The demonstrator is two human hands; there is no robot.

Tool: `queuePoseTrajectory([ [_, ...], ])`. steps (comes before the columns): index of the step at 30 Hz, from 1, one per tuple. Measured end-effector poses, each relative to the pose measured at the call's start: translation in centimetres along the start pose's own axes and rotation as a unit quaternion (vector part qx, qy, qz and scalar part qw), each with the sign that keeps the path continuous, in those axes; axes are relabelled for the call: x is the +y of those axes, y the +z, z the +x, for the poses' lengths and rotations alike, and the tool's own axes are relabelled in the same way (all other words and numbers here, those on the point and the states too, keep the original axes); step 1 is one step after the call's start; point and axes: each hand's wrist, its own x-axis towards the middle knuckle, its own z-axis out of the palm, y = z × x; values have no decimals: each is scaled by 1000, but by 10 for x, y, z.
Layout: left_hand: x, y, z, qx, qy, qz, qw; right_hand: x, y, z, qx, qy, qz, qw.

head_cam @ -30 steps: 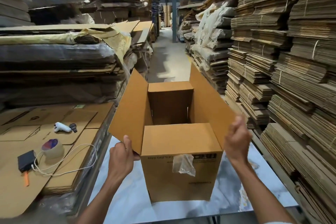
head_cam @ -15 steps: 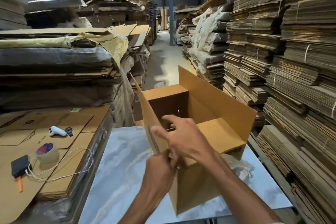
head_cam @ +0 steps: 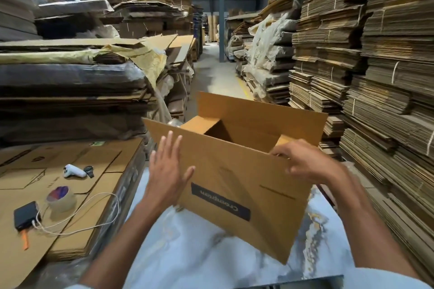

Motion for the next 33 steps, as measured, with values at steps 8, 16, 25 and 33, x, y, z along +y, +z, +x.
queuePoseTrajectory([
  [8,-10,-17,11,34,68,69,995,17,11,5,166,104,-141,971],
  [16,39,-48,89,-157,17,-63,985,-68,81,21,208,-140,-109,962],
  [25,54,9,98,-535,61,248,806,-44,91,16,282,-198,-115,932],
  [33,5,-12,101,-211,7,172,962,-39,73,17,204,-156,-100,961],
])
